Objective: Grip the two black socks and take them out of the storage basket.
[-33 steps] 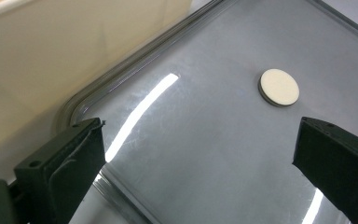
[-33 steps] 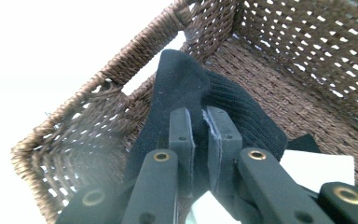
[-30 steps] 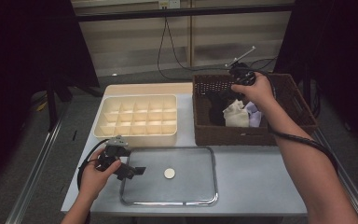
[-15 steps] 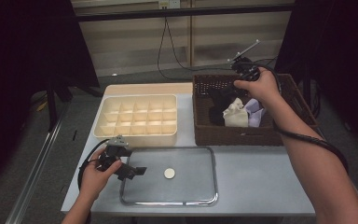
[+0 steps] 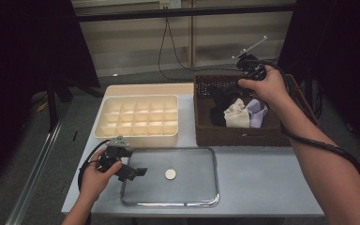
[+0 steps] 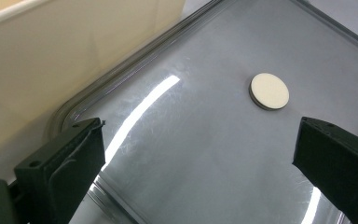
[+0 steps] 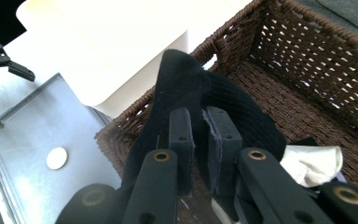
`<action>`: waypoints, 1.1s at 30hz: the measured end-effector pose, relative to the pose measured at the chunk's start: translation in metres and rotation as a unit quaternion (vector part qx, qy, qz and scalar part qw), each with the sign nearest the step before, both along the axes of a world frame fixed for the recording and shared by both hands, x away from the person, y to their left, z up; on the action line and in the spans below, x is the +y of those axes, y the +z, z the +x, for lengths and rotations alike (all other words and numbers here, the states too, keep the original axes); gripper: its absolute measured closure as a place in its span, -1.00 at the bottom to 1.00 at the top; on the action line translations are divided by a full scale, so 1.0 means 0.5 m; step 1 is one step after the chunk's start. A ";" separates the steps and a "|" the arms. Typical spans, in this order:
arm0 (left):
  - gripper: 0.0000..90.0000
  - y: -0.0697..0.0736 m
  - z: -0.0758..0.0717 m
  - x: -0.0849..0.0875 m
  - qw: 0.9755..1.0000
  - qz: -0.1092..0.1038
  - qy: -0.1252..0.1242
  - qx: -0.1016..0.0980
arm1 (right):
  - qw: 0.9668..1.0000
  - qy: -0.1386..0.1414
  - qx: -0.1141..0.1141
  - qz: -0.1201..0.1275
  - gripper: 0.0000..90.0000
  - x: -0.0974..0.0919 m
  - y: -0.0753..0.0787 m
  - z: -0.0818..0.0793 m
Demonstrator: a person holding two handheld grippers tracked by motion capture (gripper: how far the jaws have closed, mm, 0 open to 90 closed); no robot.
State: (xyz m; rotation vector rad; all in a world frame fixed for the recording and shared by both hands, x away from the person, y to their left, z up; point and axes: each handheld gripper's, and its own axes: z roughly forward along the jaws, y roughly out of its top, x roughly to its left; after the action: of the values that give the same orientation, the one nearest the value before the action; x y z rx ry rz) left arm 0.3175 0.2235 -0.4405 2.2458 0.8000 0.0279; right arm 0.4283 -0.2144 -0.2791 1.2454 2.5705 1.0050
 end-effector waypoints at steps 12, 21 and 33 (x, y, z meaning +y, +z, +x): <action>-0.96 0.001 -0.003 -0.003 1.000 0.002 0.000 -0.001 | 1.000 0.014 -0.003 0.006 0.80 -0.003 0.026 -0.040; -0.96 0.002 -0.005 -0.006 1.000 0.004 -0.003 -0.003 | 0.999 0.024 -0.009 0.020 0.80 -0.001 0.038 -0.070; -0.96 0.002 -0.006 -0.012 1.000 0.004 -0.004 -0.004 | 0.999 0.047 -0.009 0.019 0.80 0.014 0.043 -0.105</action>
State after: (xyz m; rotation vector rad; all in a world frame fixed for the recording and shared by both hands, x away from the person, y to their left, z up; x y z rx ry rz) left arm 0.3142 0.2174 -0.4393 2.2558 0.7881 0.0354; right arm 0.3757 -0.2076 -0.2576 1.1280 2.6297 1.0824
